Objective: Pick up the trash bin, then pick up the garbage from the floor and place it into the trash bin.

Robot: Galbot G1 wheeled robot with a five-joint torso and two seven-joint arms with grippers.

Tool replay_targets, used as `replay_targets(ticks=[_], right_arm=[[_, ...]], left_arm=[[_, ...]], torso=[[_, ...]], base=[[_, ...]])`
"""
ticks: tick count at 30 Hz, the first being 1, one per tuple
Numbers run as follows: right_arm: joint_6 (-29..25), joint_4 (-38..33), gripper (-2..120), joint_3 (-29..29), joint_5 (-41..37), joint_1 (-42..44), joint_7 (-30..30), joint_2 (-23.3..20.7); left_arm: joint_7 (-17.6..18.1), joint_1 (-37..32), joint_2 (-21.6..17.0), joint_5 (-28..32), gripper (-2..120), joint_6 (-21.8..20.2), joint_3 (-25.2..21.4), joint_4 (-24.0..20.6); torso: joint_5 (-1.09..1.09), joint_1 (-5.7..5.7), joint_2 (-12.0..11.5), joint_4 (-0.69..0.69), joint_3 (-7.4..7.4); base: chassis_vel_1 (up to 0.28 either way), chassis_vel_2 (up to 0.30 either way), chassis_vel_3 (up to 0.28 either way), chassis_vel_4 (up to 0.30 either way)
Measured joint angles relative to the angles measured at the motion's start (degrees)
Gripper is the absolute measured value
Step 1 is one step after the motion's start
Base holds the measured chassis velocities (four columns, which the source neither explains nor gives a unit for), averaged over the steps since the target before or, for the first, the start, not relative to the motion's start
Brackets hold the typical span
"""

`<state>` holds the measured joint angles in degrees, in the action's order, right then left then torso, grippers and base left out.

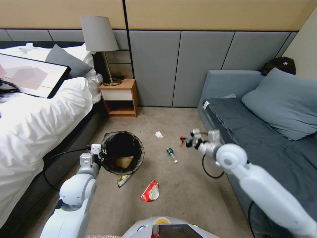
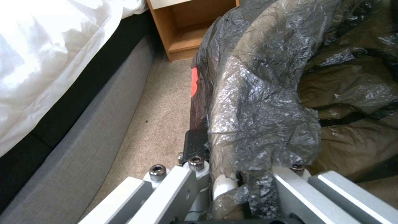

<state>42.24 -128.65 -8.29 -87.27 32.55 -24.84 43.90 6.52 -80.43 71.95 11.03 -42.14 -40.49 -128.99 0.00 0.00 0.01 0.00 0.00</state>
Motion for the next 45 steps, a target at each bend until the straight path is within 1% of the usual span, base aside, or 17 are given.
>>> replay_targets(ticks=[3,5,6,8,9,11,13,15,16,19,22,23,26,27,30,38,45], right_arm=[[-0.02,-0.22,0,3.18,-9.4,-7.75,-2.49,2.58],[-0.02,-0.07,0,3.84,-10.77,-9.24,-2.88,3.02],[-0.04,0.58,0,6.01,-13.6,-13.41,-3.44,4.05],[-0.04,0.78,0,6.55,-14.03,-14.27,-3.49,4.24],[-0.04,1.79,0,9.46,-15.33,-17.9,-3.63,5.06],[-0.06,3.76,0,15.55,-16.99,-23.85,-3.84,6.94],[-0.06,4.09,0,16.6,-17.12,-24.65,-3.91,7.33],[-0.07,6.02,0,22.09,-17.18,-27.93,-4.47,10.05],[-0.07,6.02,0,22.09,-17.18,-27.93,-4.47,10.05],[-0.09,7.26,0,25.59,-16.77,-29.02,-5.14,12.18],[-0.09,9.57,0,31.13,-15.0,-29.77,-5.61,15.87],[-0.09,9.57,0,31.13,-15.0,-29.77,-5.61,15.87],[-0.1,11.65,0,35.13,-13.66,-30.15,-5.89,20.14],[-0.1,11.65,0,35.13,-13.66,-30.15,-5.89,20.14],[-0.12,13.19,0,39.42,-12.41,-30.11,-6.14,23.38],[-0.11,14.58,0,43.79,-10.11,-27.44,-6.52,24.27],[-0.11,15.92,0,45.03,-9.34,-25.97,-6.8,23.64]], left_arm=[[-0.03,0.32,0.13,-0.04,0,0.0,-0.06,0.37],[-0.03,0.37,0.16,-0.06,0,0.0,-0.07,0.43],[-0.04,0.52,0.29,-0.14,0,0.0,-0.09,0.68],[-0.04,0.52,0.32,-0.16,0,0.0,-0.1,0.73],[-0.05,0.6,0.43,-0.25,0,0.0,-0.09,0.9],[-0.07,0.75,0.83,-0.44,0,0.0,-0.09,1.11],[-0.09,0.75,0.93,-0.45,0,0.0,-0.08,1.15],[-0.1,0.83,1.26,-0.67,0,0.0,-0.03,1.33],[-0.1,0.83,1.26,-0.67,0,0.0,-0.03,1.33],[-0.12,0.89,1.4,-0.7,0,0.0,-0.02,1.43],[-0.12,1.06,1.36,-0.73,0,0.0,-0.03,1.59],[-0.12,1.06,1.36,-0.73,0,0.0,-0.03,1.59],[-0.12,1.19,1.09,-0.67,0,0.0,-0.22,1.7],[-0.12,1.19,1.09,-0.67,0,0.0,-0.22,1.7],[-0.12,1.07,0.93,-0.58,0,0.0,-0.48,1.83],[-0.1,0.89,1.29,-0.48,0,0.0,-0.72,1.88],[-0.09,0.84,1.62,-0.48,0,0.0,-0.87,2.04]], torso=[[0.01,0.0,0.0,-0.02,0.0],[0.01,0.0,0.0,-0.01,0.0],[-0.03,0.0,0.01,0.03,0.0],[-0.03,0.0,0.0,0.02,0.0],[0.0,0.0,0.0,-0.02,0.0],[-0.04,0.0,0.01,0.0,0.0],[-0.03,0.0,0.0,0.01,0.0],[-0.02,0.0,0.0,0.0,0.0],[-0.02,0.0,0.0,0.0,0.0],[-0.02,0.0,0.01,0.0,0.0],[-0.02,0.0,0.0,-0.01,0.0],[-0.02,0.0,0.0,-0.01,0.0],[-0.02,0.0,0.0,0.0,0.0],[-0.02,0.0,0.0,0.0,0.0],[-0.02,0.0,0.01,0.01,0.0],[-0.01,0.0,0.01,-0.01,0.0],[-0.01,0.0,0.01,-0.01,0.0]], base=[[0.0,0.0,0.0,0.0],[0.0,0.0,0.0,0.0],[0.0,0.0,0.0,0.0],[0.0,0.0,0.0,0.0],[0.0,0.0,0.0,0.0],[0.0,0.0,0.0,0.0],[0.0,0.0,0.0,0.0],[0.0,0.0,0.0,0.0],[0.0,0.0,0.0,0.0],[0.0,0.0,0.0,0.0],[0.0,0.0,0.0,0.0],[0.0,0.0,0.0,0.0],[0.0,0.0,0.0,0.0],[0.0,0.0,0.0,0.0],[0.0,0.0,0.0,0.0],[0.0,0.0,0.0,0.0],[0.0,0.0,0.0,0.0]])
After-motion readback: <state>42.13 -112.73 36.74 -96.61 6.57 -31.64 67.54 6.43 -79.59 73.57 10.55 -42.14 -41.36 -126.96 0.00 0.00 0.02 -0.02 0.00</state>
